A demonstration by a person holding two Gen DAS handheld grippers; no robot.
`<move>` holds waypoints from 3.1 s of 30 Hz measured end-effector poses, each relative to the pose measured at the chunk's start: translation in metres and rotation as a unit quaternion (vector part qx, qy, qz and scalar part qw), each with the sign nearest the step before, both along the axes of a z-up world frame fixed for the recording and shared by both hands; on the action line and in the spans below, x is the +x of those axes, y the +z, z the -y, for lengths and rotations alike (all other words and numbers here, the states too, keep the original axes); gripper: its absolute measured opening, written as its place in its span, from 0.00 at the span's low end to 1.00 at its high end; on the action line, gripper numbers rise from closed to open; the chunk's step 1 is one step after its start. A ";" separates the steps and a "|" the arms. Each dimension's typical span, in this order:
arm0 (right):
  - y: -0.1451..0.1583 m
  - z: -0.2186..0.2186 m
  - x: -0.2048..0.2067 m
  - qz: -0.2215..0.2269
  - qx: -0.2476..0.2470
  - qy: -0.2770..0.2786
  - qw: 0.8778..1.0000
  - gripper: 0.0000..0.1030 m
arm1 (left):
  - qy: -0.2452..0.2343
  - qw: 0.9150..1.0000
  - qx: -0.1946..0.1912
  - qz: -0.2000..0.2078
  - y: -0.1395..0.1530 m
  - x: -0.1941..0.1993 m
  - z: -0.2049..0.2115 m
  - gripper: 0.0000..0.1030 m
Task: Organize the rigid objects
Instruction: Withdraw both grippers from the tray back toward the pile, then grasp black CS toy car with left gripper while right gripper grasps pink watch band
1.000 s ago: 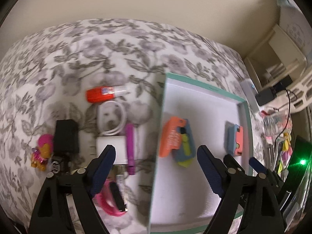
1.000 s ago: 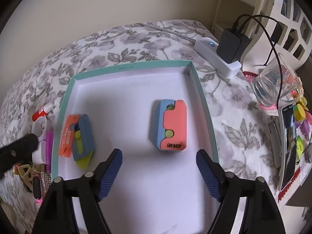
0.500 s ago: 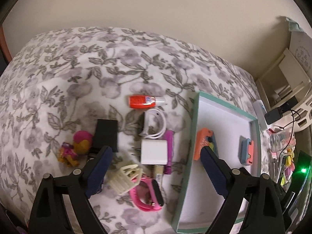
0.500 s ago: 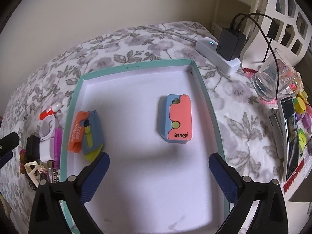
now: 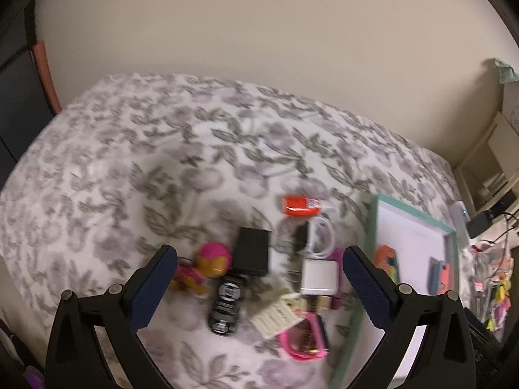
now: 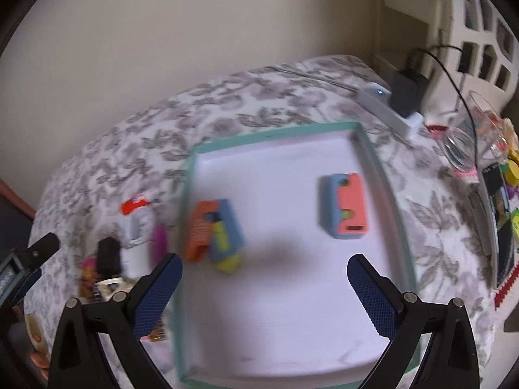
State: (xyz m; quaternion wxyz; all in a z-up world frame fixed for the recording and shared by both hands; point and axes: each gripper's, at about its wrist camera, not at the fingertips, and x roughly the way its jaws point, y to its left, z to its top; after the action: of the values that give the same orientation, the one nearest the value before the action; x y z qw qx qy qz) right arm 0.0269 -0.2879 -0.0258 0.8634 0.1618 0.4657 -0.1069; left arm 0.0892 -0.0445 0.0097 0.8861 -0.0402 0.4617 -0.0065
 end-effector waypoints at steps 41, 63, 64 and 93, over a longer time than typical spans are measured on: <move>-0.051 -0.136 0.027 -0.108 -0.030 0.185 0.976 0.55 | 0.029 0.978 0.061 -0.199 -0.066 0.012 -0.050 0.99; -0.067 -0.144 0.028 -0.133 -0.025 0.211 0.968 0.36 | -0.038 0.966 0.078 -0.243 -0.106 0.010 -0.008 0.54; -0.068 -0.144 0.029 -0.135 -0.025 0.211 0.968 0.36 | -0.039 0.965 0.077 -0.246 -0.112 0.009 -0.004 0.54; -0.060 -0.142 0.032 -0.118 -0.031 0.210 0.970 0.18 | -0.046 0.975 0.052 -0.212 -0.095 0.028 -0.002 0.35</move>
State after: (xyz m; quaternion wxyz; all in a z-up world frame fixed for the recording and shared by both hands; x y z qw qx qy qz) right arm 0.0587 -0.1455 -0.0859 0.8100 0.0199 0.5844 0.0443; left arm 0.1171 -0.0428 -0.0858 0.7677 0.0273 0.6401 -0.0148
